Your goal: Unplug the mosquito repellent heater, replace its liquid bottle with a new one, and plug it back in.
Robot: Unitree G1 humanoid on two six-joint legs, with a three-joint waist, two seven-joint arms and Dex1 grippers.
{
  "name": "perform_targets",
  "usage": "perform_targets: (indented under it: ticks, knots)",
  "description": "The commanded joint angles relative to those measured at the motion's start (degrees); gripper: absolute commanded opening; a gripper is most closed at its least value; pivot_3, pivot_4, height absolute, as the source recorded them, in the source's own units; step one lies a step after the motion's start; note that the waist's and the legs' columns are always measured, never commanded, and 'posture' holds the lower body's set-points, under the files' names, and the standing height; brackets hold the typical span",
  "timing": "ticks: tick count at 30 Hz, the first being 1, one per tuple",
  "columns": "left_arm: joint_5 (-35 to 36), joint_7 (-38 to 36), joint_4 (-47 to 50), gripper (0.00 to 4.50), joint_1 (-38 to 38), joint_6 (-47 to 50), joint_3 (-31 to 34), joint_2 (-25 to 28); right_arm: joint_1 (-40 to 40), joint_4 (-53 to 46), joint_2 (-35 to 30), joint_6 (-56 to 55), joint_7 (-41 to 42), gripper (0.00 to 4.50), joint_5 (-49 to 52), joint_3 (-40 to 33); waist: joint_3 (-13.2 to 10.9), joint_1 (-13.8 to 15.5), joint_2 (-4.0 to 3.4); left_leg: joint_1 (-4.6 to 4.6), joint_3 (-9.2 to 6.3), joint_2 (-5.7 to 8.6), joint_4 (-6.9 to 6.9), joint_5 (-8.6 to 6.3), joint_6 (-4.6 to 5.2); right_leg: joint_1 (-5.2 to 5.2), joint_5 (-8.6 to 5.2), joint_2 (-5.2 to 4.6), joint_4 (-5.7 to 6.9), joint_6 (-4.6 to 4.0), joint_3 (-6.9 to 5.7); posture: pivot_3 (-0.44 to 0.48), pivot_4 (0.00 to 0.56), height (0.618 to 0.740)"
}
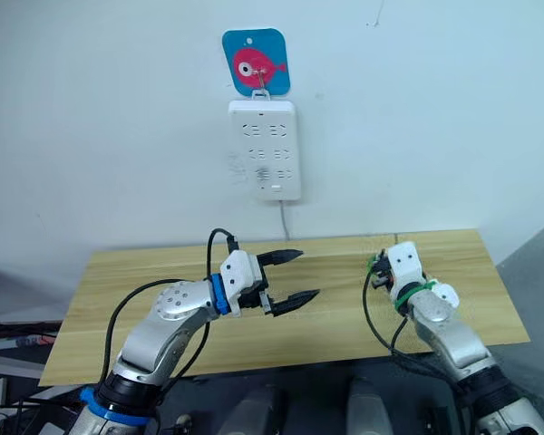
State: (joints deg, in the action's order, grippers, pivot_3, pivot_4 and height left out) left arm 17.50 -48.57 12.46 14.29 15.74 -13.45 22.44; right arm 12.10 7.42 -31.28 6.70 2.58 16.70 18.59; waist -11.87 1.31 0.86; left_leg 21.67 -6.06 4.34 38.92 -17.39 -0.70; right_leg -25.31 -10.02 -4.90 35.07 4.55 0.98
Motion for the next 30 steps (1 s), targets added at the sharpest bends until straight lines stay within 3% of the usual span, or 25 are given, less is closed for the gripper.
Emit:
perform_targets:
  ticks: [1, 11, 12, 15, 20, 25, 30]
  knots:
    - [-1.4, -0.8, -0.6, 4.5, 1.6, -2.1, -0.5, 0.4, 1.3, 7.0, 3.9, -5.9, 1.2, 0.84, -5.6, -1.9, 0.0, 0.0, -0.01, -0.01, -0.03, -0.01, -0.01, 0.0, -0.01, 0.01, 0.0, 0.0, 0.0, 0.0, 0.0, 0.111, 0.17, 0.74]
    - [-1.0, -1.9, -2.9, 4.5, 4.3, -2.0, 0.5, 0.2, 3.5, 18.5, 10.2, -11.5, 5.8, 0.84, -11.1, -7.7, 0.0, 0.0, -0.04, -0.02, -0.08, 0.0, 0.01, 0.01, -0.02, 0.01, 0.01, -0.03, 0.01, -0.01, 0.01, 0.103, 0.16, 0.74]
    - [-1.0, -2.0, -3.0, 4.5, 4.3, -2.0, 0.5, 0.2, 3.4, 18.7, 10.6, -11.5, 6.4, 1.57, -11.1, -8.3, 0.0, 0.0, -0.04, -0.02, -0.07, 0.0, 0.0, 0.01, -0.02, 0.01, 0.01, -0.03, 0.01, -0.01, 0.02, 0.103, 0.16, 0.74]
    - [-0.8, -2.0, -2.9, 4.5, 4.0, -1.8, 0.9, 0.1, 2.4, 16.5, 10.3, -12.0, 8.7, 2.51, -11.4, -9.6, 0.0, 0.0, -0.04, -0.02, -0.07, 0.0, 0.0, 0.01, -0.02, 0.01, 0.01, -0.03, 0.01, -0.01, 0.03, 0.103, 0.16, 0.74]
    - [-1.7, -0.6, -3.8, 4.5, 0.2, -3.4, 2.2, 0.3, -0.3, 4.6, 6.1, -9.8, 14.4, 4.32, -11.4, -11.5, 0.1, 0.0, -0.08, -0.01, -0.09, 0.0, 0.01, 0.01, -0.02, 0.01, 0.01, -0.04, 0.01, -0.01, 0.05, 0.097, 0.173, 0.74]
    - [-7.0, 7.2, -8.5, 4.5, -9.3, -13.1, 5.0, -1.1, 0.5, -9.6, 2.8, -1.4, 22.0, 4.46, -10.1, -9.5, 0.1, -0.4, -0.11, -0.12, -0.09, -0.02, -0.05, 0.0, -0.01, 0.02, -0.01, 0.01, 0.02, -0.03, 0.04, 0.084, 0.192, 0.74]
    - [-11.3, 24.1, -11.7, 4.5, -19.2, -18.2, 11.1, -8.7, 5.0, -18.0, 2.4, 9.1, 31.4, 4.46, -7.8, -4.9, 0.0, -0.1, -0.08, -0.12, -0.15, -0.16, -0.03, -0.02, 0.03, 0.06, -0.02, -0.1, -0.01, -0.05, 0.04, 0.103, 0.224, 0.74]
